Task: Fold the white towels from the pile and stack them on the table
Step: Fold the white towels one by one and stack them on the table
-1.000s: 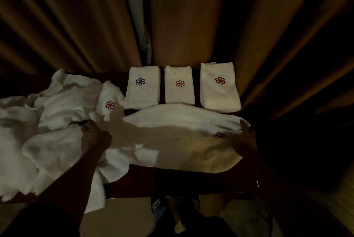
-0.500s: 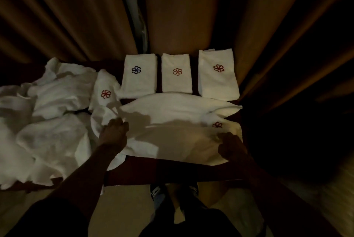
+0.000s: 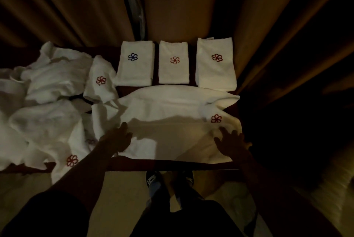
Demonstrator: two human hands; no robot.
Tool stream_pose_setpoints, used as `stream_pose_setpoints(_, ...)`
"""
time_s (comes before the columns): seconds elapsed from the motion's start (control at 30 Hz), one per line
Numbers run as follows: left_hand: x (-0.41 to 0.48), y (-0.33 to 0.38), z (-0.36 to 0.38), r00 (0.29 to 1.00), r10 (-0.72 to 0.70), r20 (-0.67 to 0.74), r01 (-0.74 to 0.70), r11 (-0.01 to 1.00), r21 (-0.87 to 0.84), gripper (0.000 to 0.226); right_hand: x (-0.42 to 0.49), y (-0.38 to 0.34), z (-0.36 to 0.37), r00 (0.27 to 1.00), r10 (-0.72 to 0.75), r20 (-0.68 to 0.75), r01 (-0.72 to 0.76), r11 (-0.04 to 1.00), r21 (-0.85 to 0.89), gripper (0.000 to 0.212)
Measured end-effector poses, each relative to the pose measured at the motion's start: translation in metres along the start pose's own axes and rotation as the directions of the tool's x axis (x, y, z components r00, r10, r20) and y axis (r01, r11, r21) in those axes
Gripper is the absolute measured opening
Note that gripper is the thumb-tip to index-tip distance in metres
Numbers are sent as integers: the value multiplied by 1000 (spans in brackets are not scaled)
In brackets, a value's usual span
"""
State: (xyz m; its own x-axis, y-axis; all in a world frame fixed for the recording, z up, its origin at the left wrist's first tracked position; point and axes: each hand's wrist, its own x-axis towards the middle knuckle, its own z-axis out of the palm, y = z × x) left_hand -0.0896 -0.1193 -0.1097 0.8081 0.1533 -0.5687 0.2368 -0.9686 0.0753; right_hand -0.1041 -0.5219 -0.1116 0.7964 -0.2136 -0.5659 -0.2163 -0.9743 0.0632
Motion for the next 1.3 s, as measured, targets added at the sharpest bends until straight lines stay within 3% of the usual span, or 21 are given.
stream_pose_setpoints(0.03, -2, 0, 1, 1000, 16, 10, -17, 1000, 24, 31, -5, -1, -4, 1000, -31, 2, 31, 1000, -2, 55)
stream_pose_setpoints(0.07, -4, 0, 3, 999, 34, 28, -35, 999, 39, 31, -9, -1, -4, 991, -50, 124, 50, 999, 10, 50)
stream_pose_setpoints(0.1, -4, -1, 5, 998, 53, 44, -55, 997, 55, 33, -6, -1, -11, 988, 17, 154, -13, 1000, -22, 48)
stream_pose_setpoints(0.13, -4, -2, 7, 995, 70, 64, -76, 993, 95, 37, 5, -1, -13, 998, 0, -55, 3, 999, 46, 61)
stream_pose_setpoints(0.17, -2, -4, 8, 996, 62, 69, -71, 990, 123, 41, 6, -5, -22, 991, 22, -132, -22, 1000, 1, 76)
stream_pose_setpoints(0.2, 0, -3, 6, 996, 38, 79, -47, 992, 119, 43, 0, -14, -36, 995, 62, -73, -61, 998, 15, 75)
stream_pose_setpoints(0.23, 1, -1, 2, 996, 18, 90, -29, 993, 118, 43, 0, -27, -45, 997, 67, -49, -66, 997, 29, 55)
stream_pose_setpoints(0.3, 5, 6, -9, 996, -2, 88, -10, 991, 131, 44, 2, -44, -42, 959, -199, -200, 197, 980, -28, 30)
stream_pose_setpoints(0.33, 5, 11, -14, 998, 1, 59, -9, 991, 135, 43, 1, -49, -43, 949, -259, -180, 272, 961, 47, 27)
stream_pose_setpoints(0.47, 15, 19, -27, 974, 119, -195, -91, 985, 149, 41, 18, -63, -39, 907, -417, -58, 419, 908, 26, 52)
stream_pose_setpoints(0.57, 22, 19, -33, 958, 139, -252, -108, 985, 133, 64, 30, -64, -30, 937, -326, 126, 326, 945, 25, 65)
stream_pose_setpoints(0.67, 32, 12, -28, 993, 40, -108, -31, 996, 84, 70, 29, -61, -24, 950, -282, 131, 289, 956, -43, 67)
stream_pose_setpoints(0.77, 37, 11, -24, 998, -52, -24, 52, 999, -3, 69, 25, -67, -31, 986, -134, 99, 134, 991, 13, 54)
stream_pose_setpoints(0.9, 40, 18, -31, 986, -89, -140, 93, 995, 19, 63, 19, -91, -50, 989, 18, 144, -6, 996, -86, 35)
stream_pose_setpoints(1.0, 45, 11, -42, 981, -148, -122, 146, 989, -30, 47, 20, -111, -60, 992, -126, 0, 126, 988, -86, 33)
stream_pose_setpoints(1.1, 45, 0, -48, 985, -130, -113, 143, 982, 120, 39, 26, -124, -55, 909, -402, -109, 404, 915, -4, 54)
stream_pose_setpoints(1.17, 45, -8, -48, 994, -65, -90, 81, 978, 194, 47, 32, -128, -49, 903, -429, -11, 429, 903, 21, 63)
stream_pose_setpoints(1.23, 50, -16, -49, 999, -46, -17, 47, 992, 121, 56, 37, -128, -42, 915, -380, 138, 375, 925, 57, 64)
stream_pose_setpoints(1.3, 54, -23, -52, 996, -75, 38, 75, 997, 5, 59, 41, -125, -31, 923, -335, 190, 329, 942, 65, 64)
